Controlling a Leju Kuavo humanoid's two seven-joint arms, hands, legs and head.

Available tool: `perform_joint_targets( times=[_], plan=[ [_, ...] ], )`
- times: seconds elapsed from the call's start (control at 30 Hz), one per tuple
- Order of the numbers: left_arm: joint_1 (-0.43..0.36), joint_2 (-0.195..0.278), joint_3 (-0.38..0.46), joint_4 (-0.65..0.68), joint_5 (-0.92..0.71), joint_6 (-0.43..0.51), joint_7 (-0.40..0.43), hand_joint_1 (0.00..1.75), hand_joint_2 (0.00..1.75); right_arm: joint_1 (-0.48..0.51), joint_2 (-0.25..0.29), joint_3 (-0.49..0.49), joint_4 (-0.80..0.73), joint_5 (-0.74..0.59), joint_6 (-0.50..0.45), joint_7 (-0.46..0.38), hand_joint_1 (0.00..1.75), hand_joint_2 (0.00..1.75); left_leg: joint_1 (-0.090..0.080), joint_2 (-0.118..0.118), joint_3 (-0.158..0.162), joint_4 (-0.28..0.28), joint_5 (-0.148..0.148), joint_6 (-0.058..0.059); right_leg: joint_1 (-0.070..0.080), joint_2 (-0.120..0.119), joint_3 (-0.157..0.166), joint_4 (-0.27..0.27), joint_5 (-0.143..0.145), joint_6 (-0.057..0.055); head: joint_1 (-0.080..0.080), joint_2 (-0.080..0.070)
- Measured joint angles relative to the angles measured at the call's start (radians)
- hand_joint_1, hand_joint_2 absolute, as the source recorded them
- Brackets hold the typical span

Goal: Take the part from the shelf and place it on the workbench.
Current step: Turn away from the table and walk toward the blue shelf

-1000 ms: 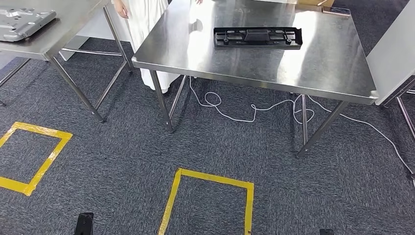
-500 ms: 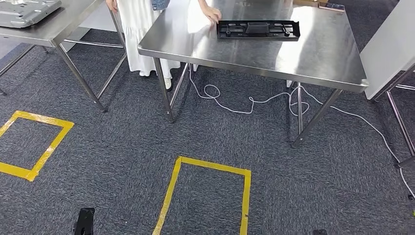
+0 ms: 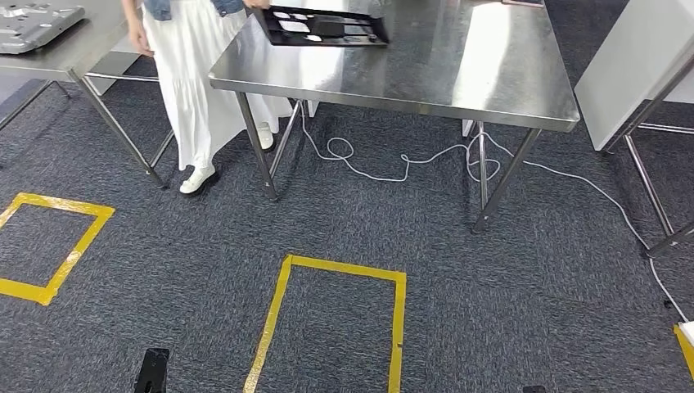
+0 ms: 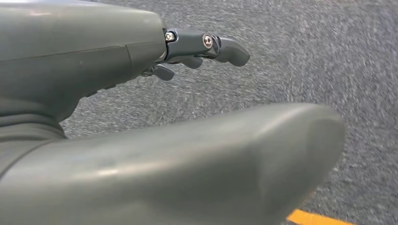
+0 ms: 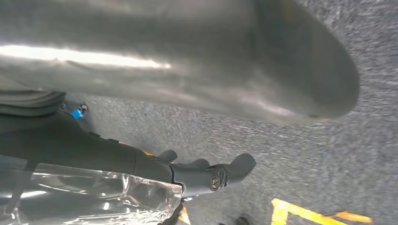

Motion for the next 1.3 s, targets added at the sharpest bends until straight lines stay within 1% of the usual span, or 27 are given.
perform_joint_targets(
  times=[0.07,0.1,0.13,0.2,0.27,0.33,0.4,0.43,0.47,0.5,0.57,0.63,0.7,0.73,0.8,0.87,0.9,0.93,0.97,1.0,1.03,1.07,1.13,1.17,1.2,1.23,1.3],
  plan=[
    [0.002,0.003,-0.003,0.0,-0.001,-0.005,0.001,0.0,0.0,-0.004,0.004,0.0,0.001,0.001,0.001,0.0,0.0,0.0,-0.001,-0.05,0.068,-0.116,0.042,0.023,0.001,0.019,-0.006,0.003,0.002,0.004,0.005,0.0],
    [0.004,0.004,-0.004,0.0,-0.001,-0.007,0.001,0.0,0.0,-0.006,0.006,0.0,0.002,0.001,0.002,0.0,0.0,0.0,-0.003,-0.069,0.085,-0.149,0.049,0.03,-0.002,0.03,-0.011,0.004,0.005,0.009,0.006,0.0],
    [0.006,0.006,-0.004,0.001,-0.001,-0.008,0.002,0.0,0.0,-0.008,0.007,0.0,0.003,0.001,0.002,0.001,0.0,0.0,-0.005,-0.077,0.091,-0.161,0.048,0.034,-0.007,0.042,-0.017,0.003,0.009,0.015,0.005,0.0],
    [0.005,0.005,-0.005,0.001,-0.001,-0.01,0.003,0.0,0.0,-0.006,0.007,0.0,0.004,0.001,0.003,0.001,0.0,0.0,-0.009,-0.055,0.098,-0.186,0.055,0.036,-0.012,0.059,-0.028,0.003,0.015,0.028,0.0,0.0],
    [0.001,0.004,-0.005,0.001,-0.002,-0.02,0.002,0.0,0.0,-0.003,0.007,0.0,0.004,0.001,0.003,0.001,0.0,0.0,-0.007,-0.025,0.11,-0.221,0.06,0.04,-0.008,0.027,-0.058,0.038,-0.004,0.031,0.001,0.0],
    [0.001,0.001,-0.005,0.001,-0.003,-0.034,0.0,0.0,0.0,-0.005,0.004,0.0,0.004,0.001,0.003,0.002,0.0,0.0,-0.007,0.006,0.114,-0.236,0.062,0.04,-0.007,-0.02,-0.12,0.149,-0.054,0.03,0.007,0.0],
    [0.003,-0.001,-0.005,0.002,-0.004,-0.04,0.0,0.0,0.0,-0.005,0.001,0.0,0.004,0.001,0.003,0.003,0.0,0.0,-0.008,0.034,0.112,-0.236,0.062,0.04,-0.011,-0.033,-0.179,0.267,-0.091,0.038,0.011,0.0],
    [0.003,-0.003,-0.005,0.002,-0.004,-0.04,0.0,0.0,0.0,-0.003,0.0,0.0,0.004,0.001,0.003,0.004,0.0,0.0,-0.008,0.047,0.111,-0.235,0.062,0.039,-0.014,-0.035,-0.188,0.284,-0.089,0.047,0.012,0.0],
    [0.003,-0.004,-0.005,0.002,-0.005,-0.041,0.0,0.0,0.0,-0.001,-0.001,0.0,0.004,0.001,0.003,0.004,0.0,0.0,-0.008,0.06,0.111,-0.234,0.061,0.037,-0.017,-0.039,-0.173,0.256,-0.069,0.06,0.013,0.0],
    [0.003,-0.006,-0.005,0.002,-0.007,-0.041,0.0,0.0,0.0,0.0,-0.002,0.0,0.004,0.001,0.003,0.005,0.0,0.0,-0.007,0.071,0.112,-0.232,0.06,0.034,-0.021,-0.05,-0.14,0.191,-0.039,0.073,0.013,0.0],
    [0.001,-0.008,-0.005,0.001,-0.011,-0.041,0.0,0.0,0.0,-0.001,-0.004,0.0,0.004,0.002,0.003,0.006,0.0,0.0,-0.01,0.092,0.112,-0.224,0.055,0.022,-0.023,-0.091,-0.07,0.052,0.013,0.083,0.014,0.0],
    [-0.001,-0.009,-0.005,0.001,-0.012,-0.041,-0.001,0.0,0.0,-0.002,-0.004,0.0,0.004,0.003,0.004,0.009,0.0,0.0,-0.016,0.107,0.112,-0.217,0.051,0.008,-0.02,-0.108,-0.051,0.005,0.03,0.069,0.013,0.0],
    [-0.002,-0.011,-0.005,0.001,-0.012,-0.042,-0.001,0.0,0.0,0.0,-0.003,0.0,0.005,0.003,0.004,0.01,0.0,0.0,-0.015,0.121,0.112,-0.214,0.051,-0.002,-0.021,-0.085,-0.059,0.008,0.038,0.052,0.012,0.0],
    [-0.003,-0.012,-0.005,0.001,-0.012,-0.042,-0.001,0.0,0.0,0.001,-0.003,0.0,0.005,0.003,0.004,0.01,0.0,0.0,-0.011,0.115,0.109,-0.207,0.043,-0.007,-0.024,-0.076,-0.061,0.008,0.041,0.045,0.011,0.0],
    [-0.003,-0.013,-0.006,0.001,-0.013,-0.042,-0.002,0.0,0.0,0.0,-0.002,0.0,0.005,0.003,0.004,0.012,0.0,0.0,-0.004,0.073,0.083,-0.142,-0.012,-0.016,-0.029,-0.056,-0.065,0.006,0.051,0.028,0.008,0.0],
    [-0.001,-0.013,-0.007,0.001,-0.015,-0.042,-0.003,0.0,0.0,-0.001,-0.001,0.0,0.005,0.002,0.007,0.016,0.0,0.0,-0.001,0.027,0.027,-0.005,-0.094,-0.017,-0.024,-0.037,-0.076,0.007,0.058,0.016,0.005,0.0],
    [-0.001,-0.013,-0.007,0.001,-0.017,-0.044,-0.003,0.0,0.0,0.0,-0.001,0.0,0.005,0.001,0.009,0.019,0.0,0.0,-0.001,0.018,0.003,0.055,-0.12,-0.016,-0.021,-0.025,-0.081,0.008,0.061,0.013,0.004,0.0],
    [0.0,-0.013,-0.008,0.001,-0.02,-0.047,-0.002,0.0,0.0,0.001,-0.001,-0.001,0.005,-0.002,0.012,0.022,0.0,0.0,-0.001,0.015,-0.008,0.086,-0.126,-0.014,-0.018,-0.013,-0.085,0.009,0.065,0.011,0.004,0.0],
    [0.0,-0.013,-0.01,0.001,-0.027,-0.049,0.002,0.0,0.0,0.002,-0.001,-0.001,0.005,-0.007,0.016,0.024,0.0,0.0,-0.001,0.012,0.002,0.074,-0.11,-0.01,-0.015,0.001,-0.088,0.01,0.067,0.012,0.004,0.0],
    [0.0,-0.013,-0.014,0.001,-0.034,-0.051,0.005,0.0,0.0,0.003,0.0,-0.002,0.006,-0.012,0.019,0.025,0.0,0.0,-0.001,0.006,0.031,0.024,-0.079,-0.004,-0.013,0.015,-0.089,0.012,0.069,0.013,0.004,0.0],
    [0.0,-0.013,-0.018,0.001,-0.042,-0.052,0.009,0.0,0.0,0.002,0.002,-0.003,0.006,-0.018,0.023,0.025,0.0,0.0,-0.001,-0.013,0.071,-0.047,-0.043,0.003,-0.012,0.029,-0.09,0.013,0.071,0.016,0.003,0.0],
    [0.0,-0.012,-0.023,0.001,-0.048,-0.052,0.012,0.0,0.0,0.001,0.004,-0.004,0.006,-0.021,0.027,0.025,0.0,0.0,0.0,-0.043,0.107,-0.115,-0.018,0.01,-0.009,0.041,-0.093,0.016,0.074,0.02,0.004,0.0],
    [0.0,-0.013,-0.032,0.001,-0.053,-0.051,0.014,0.0,0.0,-0.002,0.007,-0.004,0.006,-0.024,0.03,0.025,0.0,0.0,-0.002,-0.084,0.141,-0.185,-0.001,0.016,-0.008,0.063,-0.102,0.019,0.08,0.031,0.004,0.0],
    [0.001,-0.013,-0.034,0.001,-0.054,-0.05,0.015,0.0,0.0,-0.002,0.008,-0.005,0.006,-0.026,0.03,0.025,0.0,0.0,-0.005,-0.085,0.141,-0.19,-0.002,0.018,-0.008,0.074,-0.109,0.018,0.086,0.039,0.004,0.0],
    [0.0,-0.015,-0.036,0.001,-0.054,-0.048,0.016,0.0,0.0,-0.001,0.009,-0.005,0.006,-0.028,0.03,0.025,0.0,0.0,-0.007,-0.071,0.14,-0.193,0.002,0.02,-0.009,0.088,-0.117,0.015,0.091,0.047,0.003,0.0],
    [0.0,-0.017,-0.037,0.001,-0.053,-0.043,0.015,0.0,0.0,0.001,0.009,-0.006,0.007,-0.033,0.03,0.025,0.0,0.0,-0.008,-0.057,0.138,-0.199,0.009,0.023,-0.009,0.087,-0.126,0.019,0.093,0.054,0.002,0.0],
    [-0.001,-0.021,-0.037,0.0,-0.043,-0.03,0.01,0.0,0.0,0.001,0.01,-0.014,0.007,-0.049,0.03,0.025,0.0,0.0,-0.007,-0.026,0.134,-0.211,0.024,0.033,-0.003,0.042,-0.159,0.07,0.065,0.054,0.008,0.0]
  ],
)
